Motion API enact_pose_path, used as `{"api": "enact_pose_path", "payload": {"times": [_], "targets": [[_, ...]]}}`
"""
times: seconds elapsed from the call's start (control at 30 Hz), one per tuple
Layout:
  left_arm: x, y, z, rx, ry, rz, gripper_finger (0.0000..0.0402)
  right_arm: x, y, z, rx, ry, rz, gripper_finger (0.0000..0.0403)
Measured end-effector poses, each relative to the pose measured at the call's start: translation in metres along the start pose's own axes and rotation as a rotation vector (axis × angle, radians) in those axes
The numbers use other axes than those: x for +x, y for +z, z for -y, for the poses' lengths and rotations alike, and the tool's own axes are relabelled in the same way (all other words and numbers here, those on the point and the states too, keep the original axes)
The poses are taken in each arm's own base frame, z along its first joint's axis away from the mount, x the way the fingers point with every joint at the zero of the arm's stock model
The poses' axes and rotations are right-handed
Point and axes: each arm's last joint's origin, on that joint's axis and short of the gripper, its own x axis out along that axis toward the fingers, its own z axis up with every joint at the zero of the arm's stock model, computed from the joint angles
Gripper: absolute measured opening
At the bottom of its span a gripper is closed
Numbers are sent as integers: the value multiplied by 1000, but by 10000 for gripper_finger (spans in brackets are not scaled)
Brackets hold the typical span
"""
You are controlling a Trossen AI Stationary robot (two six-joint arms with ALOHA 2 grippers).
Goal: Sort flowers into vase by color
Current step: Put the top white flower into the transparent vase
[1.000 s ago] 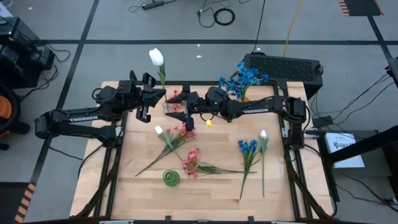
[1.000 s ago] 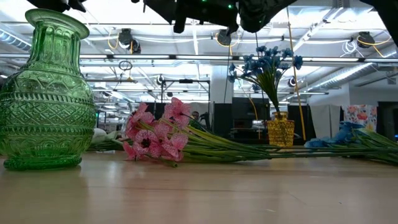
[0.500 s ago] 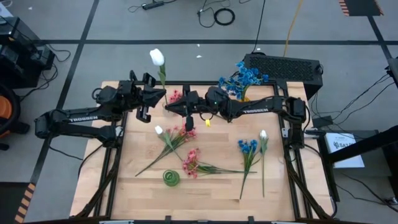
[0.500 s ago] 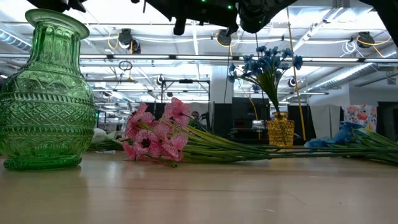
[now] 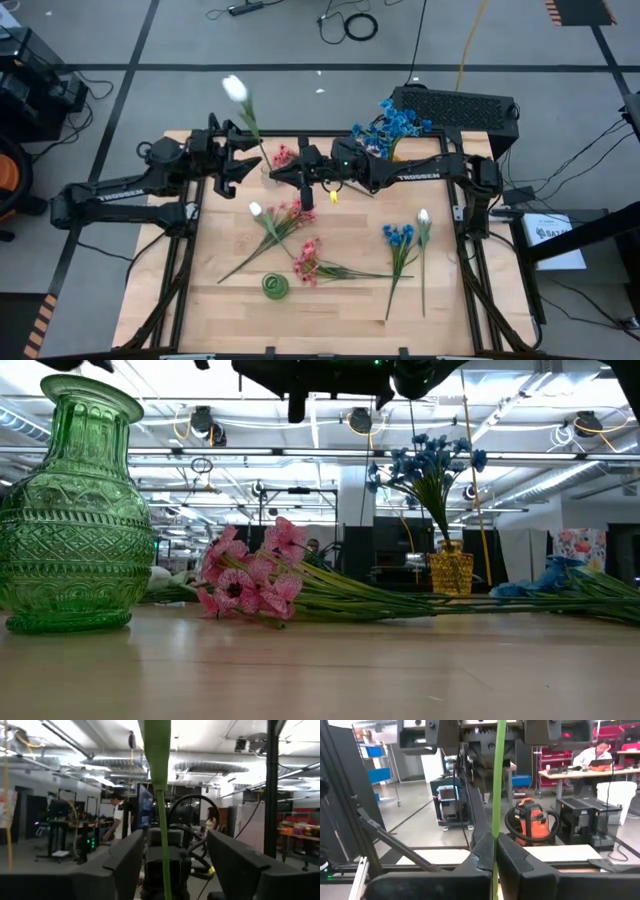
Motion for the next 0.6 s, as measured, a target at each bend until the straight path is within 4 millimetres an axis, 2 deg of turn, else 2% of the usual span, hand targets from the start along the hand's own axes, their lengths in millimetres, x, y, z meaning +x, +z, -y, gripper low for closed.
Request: {"api": "enact_pose_path", "payload": {"times": [0.1, 0.27, 0.6], "targets": [[-6, 4, 2, -8, 17, -15, 232, -5, 4, -2, 4, -6, -43, 1], [-9, -1, 1, -19, 50, -89, 233, -12, 6, -4, 13, -17, -127, 0], [-6, -10, 0, -11, 16, -150, 233, -13, -2, -8, 29, -63, -211, 0]]}}
